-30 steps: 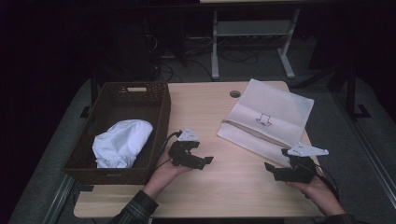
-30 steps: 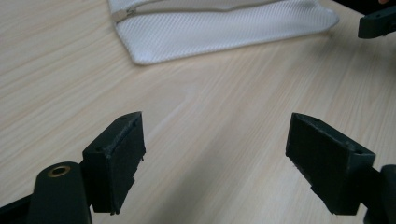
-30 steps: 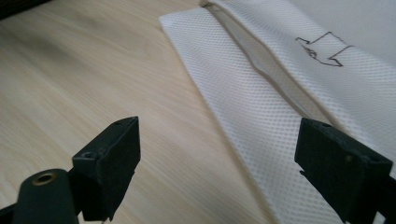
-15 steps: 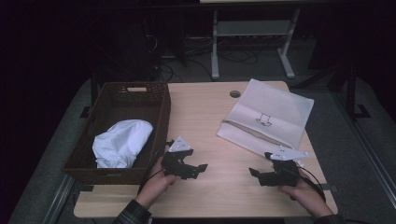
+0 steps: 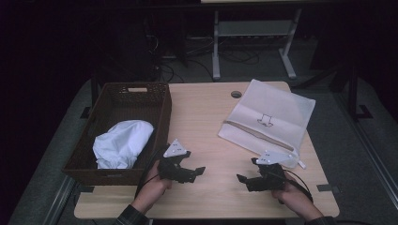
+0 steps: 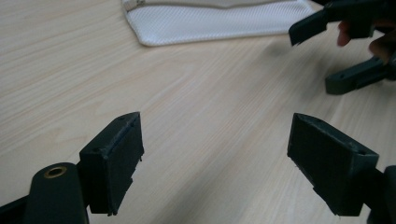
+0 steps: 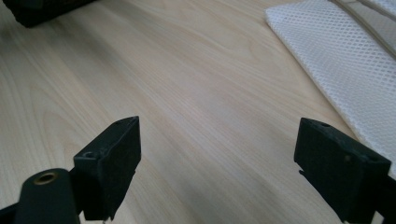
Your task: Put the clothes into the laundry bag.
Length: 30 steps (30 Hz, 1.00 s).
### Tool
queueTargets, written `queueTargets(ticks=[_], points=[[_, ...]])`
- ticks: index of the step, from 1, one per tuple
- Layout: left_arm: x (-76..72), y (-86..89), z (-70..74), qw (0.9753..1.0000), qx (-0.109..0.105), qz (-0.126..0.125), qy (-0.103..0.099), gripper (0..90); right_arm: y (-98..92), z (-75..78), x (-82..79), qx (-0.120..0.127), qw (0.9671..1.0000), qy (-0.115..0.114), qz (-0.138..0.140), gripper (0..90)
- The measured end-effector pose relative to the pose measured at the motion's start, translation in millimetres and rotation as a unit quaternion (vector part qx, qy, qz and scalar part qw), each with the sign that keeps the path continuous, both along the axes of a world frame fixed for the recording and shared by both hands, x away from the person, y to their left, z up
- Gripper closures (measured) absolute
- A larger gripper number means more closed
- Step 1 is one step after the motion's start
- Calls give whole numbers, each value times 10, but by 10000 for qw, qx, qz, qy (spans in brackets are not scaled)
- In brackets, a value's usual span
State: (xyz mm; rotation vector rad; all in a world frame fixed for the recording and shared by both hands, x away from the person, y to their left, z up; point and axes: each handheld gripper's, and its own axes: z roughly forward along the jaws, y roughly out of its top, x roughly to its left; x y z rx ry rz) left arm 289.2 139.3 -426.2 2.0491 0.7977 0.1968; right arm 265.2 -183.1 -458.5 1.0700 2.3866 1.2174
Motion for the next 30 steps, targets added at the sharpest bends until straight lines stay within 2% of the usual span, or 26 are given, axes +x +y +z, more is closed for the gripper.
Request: queueTargets(ticks=[6, 9, 12, 13, 15, 19, 23, 30], points=[[2, -15, 38, 10000, 30, -35, 4, 181, 17, -33, -10, -68, 9999, -22, 90, 141], [13, -12, 80, 10000, -50, -25, 51, 182, 21, -33, -23, -89, 9999, -68, 116, 138], [10, -18, 97, 10000, -28, -37, 37, 181, 11, -38, -16, -80, 9999, -77, 117, 138], [8, -25, 127, 10000, 46, -30, -32, 181, 6, -41, -16, -90, 9999, -70, 118, 138], [16, -13, 170, 10000, 62, 1, -43, 181, 1, -45, -18, -86, 9999, -58, 117, 138], [31, 0, 219, 10000, -2, -3, -68, 181, -9, -45, -14, -88, 9999, -76, 121, 138], [48, -1, 255, 9999, 54, -26, -122, 181, -17, -31, -18, -87, 9998, -101, 121, 138], [106, 36, 382, 9995, 43, 71, -302, 181, -18, -17, -10, -50, 9999, -117, 97, 137]])
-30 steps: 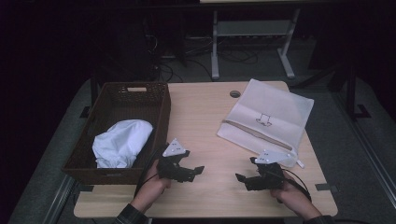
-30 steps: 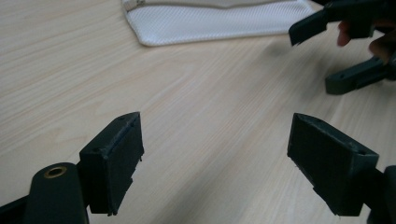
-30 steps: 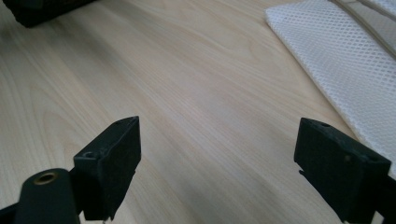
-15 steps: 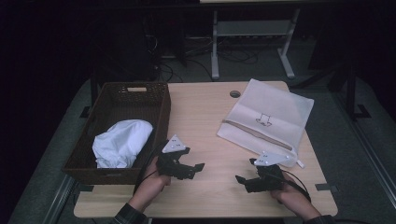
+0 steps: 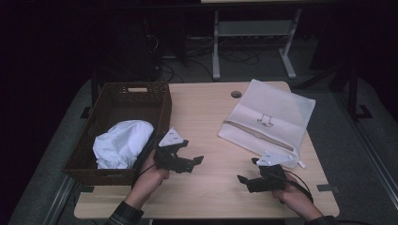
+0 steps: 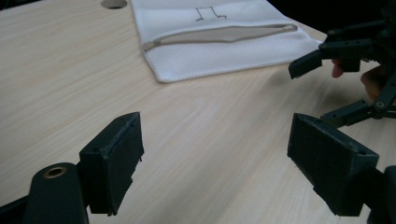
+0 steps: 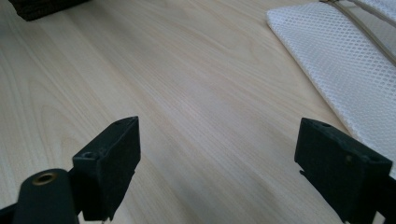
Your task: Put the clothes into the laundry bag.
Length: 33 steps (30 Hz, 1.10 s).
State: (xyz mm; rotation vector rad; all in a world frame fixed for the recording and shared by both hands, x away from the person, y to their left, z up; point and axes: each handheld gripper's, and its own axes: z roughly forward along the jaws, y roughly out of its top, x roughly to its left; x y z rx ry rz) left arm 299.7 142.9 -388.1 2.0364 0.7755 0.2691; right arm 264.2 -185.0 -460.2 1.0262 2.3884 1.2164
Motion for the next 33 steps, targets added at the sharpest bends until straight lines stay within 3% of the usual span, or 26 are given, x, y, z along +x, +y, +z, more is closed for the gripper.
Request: queueTargets(ticks=[22, 33], points=[[89, 99, 245, 9998, 111, -159, 1, 170, -58, 7, 16, 14, 10000, -26, -65, 137], [193, 188, 375, 9994, 311, -159, 12, 170, -60, 11, 17, 14, 10000, -33, -68, 137]])
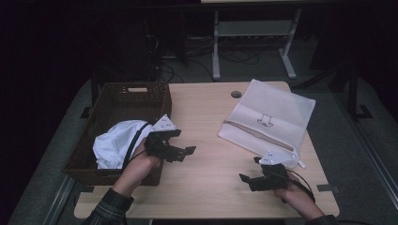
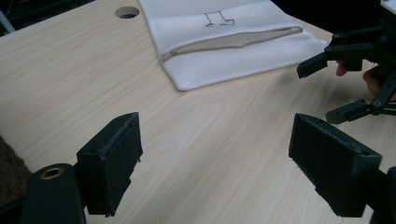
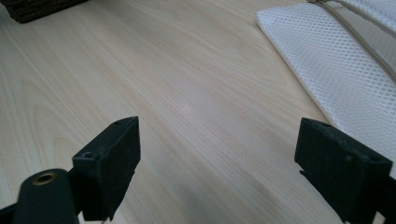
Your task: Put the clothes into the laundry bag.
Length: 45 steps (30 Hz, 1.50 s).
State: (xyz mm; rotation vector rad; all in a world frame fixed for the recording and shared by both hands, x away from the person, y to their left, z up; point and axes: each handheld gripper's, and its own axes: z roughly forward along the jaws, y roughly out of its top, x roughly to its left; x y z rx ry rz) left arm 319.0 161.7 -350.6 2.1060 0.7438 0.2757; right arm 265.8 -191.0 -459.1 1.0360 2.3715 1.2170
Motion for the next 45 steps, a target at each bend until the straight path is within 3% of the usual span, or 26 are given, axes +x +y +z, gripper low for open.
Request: queueTargets(ticks=[15, 26, 39, 43, 45], points=[[155, 331, 189, 9993, 160, 331, -81, 170, -7, 0, 4, 1, 10000, -6, -9, 137], [212, 660, 231, 9971, 297, 693, -78, 170, -14, 1, 4, -4, 10000, -2, -21, 137], [283, 1085, 233, 9916, 507, 1189, -29, 170, -22, 0, 10, 0, 10000, -6, -42, 137], [304, 1146, 224, 9909, 557, 1221, -36, 170, -24, 0, 10, -9, 10000, -14, -38, 137], [361, 1264, 189, 9887, 629, 1358, 54, 170, -25, -1, 12, -13, 10000, -18, -38, 137]])
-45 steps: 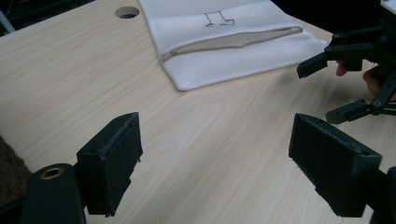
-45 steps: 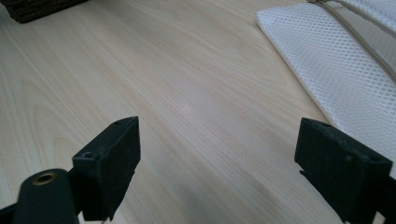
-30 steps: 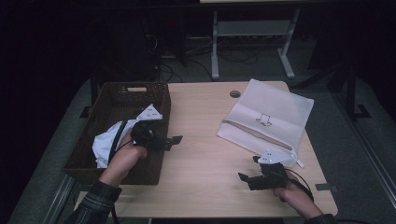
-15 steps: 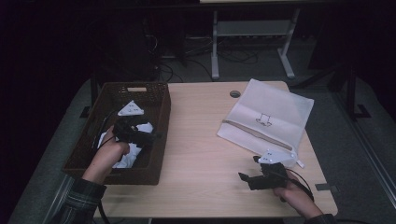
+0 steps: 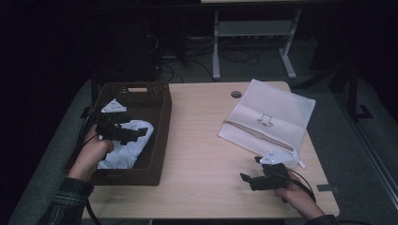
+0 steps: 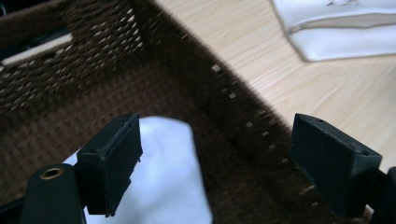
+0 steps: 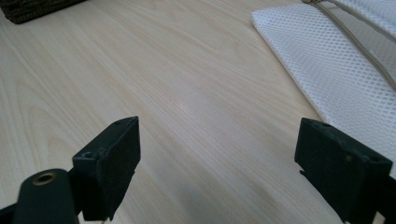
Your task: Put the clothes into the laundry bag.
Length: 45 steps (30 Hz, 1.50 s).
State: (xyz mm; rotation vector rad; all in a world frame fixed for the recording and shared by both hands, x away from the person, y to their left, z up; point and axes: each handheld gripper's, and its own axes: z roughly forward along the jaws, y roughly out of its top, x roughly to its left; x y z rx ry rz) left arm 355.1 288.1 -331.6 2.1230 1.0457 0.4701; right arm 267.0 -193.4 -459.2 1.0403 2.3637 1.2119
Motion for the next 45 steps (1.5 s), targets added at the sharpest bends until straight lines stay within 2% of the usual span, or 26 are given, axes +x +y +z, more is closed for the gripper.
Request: queueTargets(ticks=[7, 17, 28, 30, 34, 35, 39, 45], points=[[75, 138, -56, 9996, 196, 184, 80, 170, 1, -5, 2, -13, 10000, 10, 4, 137], [139, 292, -109, 9988, 277, 350, 222, 170, -1, -6, 1, -18, 10000, 14, 4, 137], [236, 451, -182, 9965, 404, 519, 509, 170, 0, -8, 3, -19, 10000, 15, 4, 137], [265, 474, -204, 9958, 472, 558, 560, 169, 0, -9, 3, -21, 10000, 15, 8, 137], [333, 522, -278, 9933, 581, 577, 820, 170, 2, -10, 4, -25, 10000, 22, 13, 137], [333, 522, -278, 9933, 581, 577, 820, 170, 2, -10, 4, -25, 10000, 22, 13, 137], [384, 546, -355, 9908, 696, 627, 978, 171, 1, -10, 3, -25, 10000, 21, 15, 137], [435, 583, -468, 9871, 760, 716, 1213, 180, -1, -9, 4, -18, 10000, 19, 14, 137]])
